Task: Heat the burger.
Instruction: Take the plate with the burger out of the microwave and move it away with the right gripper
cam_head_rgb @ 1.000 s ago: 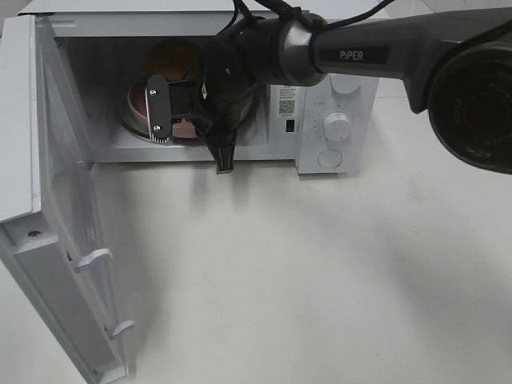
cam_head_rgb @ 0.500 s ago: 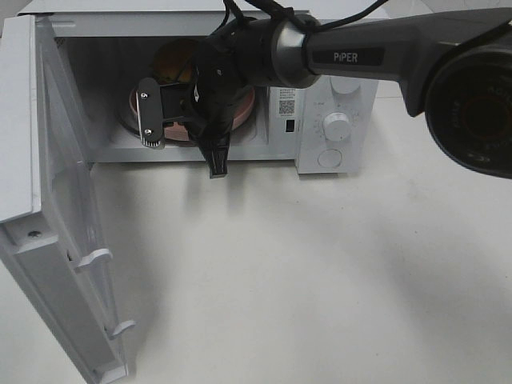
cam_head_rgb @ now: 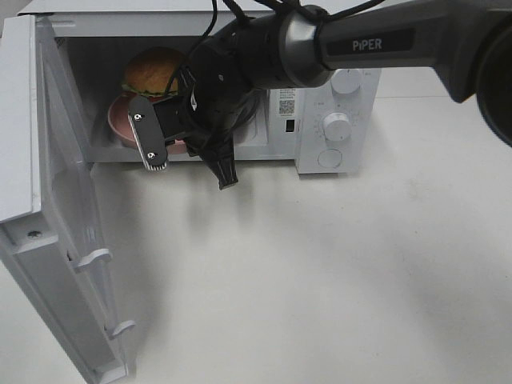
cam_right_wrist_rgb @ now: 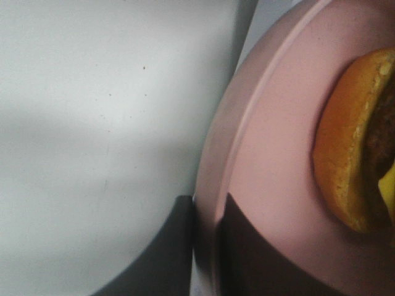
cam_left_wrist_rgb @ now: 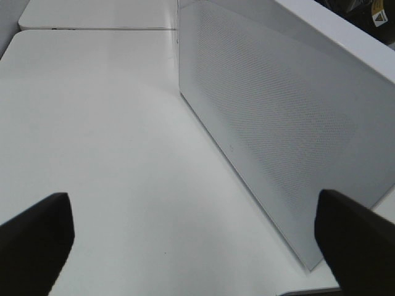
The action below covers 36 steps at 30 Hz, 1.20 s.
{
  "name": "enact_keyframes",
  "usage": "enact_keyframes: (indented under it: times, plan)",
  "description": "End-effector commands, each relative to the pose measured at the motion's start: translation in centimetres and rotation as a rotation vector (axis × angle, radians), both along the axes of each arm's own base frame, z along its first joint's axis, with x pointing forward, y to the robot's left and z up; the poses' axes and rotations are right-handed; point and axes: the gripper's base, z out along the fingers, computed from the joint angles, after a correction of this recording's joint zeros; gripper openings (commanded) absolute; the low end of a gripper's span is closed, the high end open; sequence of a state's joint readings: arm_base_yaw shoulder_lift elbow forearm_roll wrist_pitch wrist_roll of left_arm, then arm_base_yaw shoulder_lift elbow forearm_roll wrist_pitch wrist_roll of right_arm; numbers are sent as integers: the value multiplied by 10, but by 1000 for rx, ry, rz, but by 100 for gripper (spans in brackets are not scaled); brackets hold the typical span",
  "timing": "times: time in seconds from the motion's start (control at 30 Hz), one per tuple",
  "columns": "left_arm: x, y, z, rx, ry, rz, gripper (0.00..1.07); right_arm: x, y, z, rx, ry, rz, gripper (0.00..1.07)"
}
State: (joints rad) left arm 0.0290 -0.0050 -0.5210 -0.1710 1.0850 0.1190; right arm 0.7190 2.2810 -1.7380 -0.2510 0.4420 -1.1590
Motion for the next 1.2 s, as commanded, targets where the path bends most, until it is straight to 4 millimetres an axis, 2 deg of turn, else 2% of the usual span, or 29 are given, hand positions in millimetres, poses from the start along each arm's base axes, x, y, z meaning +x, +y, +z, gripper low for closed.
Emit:
enact_keyframes:
  times: [0.03, 0.47, 0.63, 0.73, 0.8, 0.9, 0.97, 1.07, 1.2]
  plan:
    - [-2, 0, 0, -10, -27, 1, 98, -2, 4, 26, 80, -119, 61, 0]
    - [-2, 0, 0, -10, -27, 1, 98, -24, -12, 31, 119, -117, 61, 0]
    - [-2, 0, 0, -10, -27, 1, 98, -44, -21, 31, 125, -92, 58, 0]
    - [-2, 0, 0, -10, -27, 1, 98, -47, -22, 31, 122, -88, 63, 0]
    - [-2, 0, 0, -10, -27, 1, 98, -59, -29, 27, 101, -62, 69, 0]
    - [-2, 0, 0, -10, -27, 1, 98, -62, -30, 27, 99, -59, 71, 0]
    - [-2, 0, 0, -10, -27, 1, 98, -75, -35, 31, 107, -63, 88, 0]
    - [-2, 0, 0, -10, -27, 1, 98, -80, -33, 32, 109, -64, 99, 0]
    - [-2, 0, 0, -10, -27, 1, 98, -100, -40, 40, 118, -58, 115, 0]
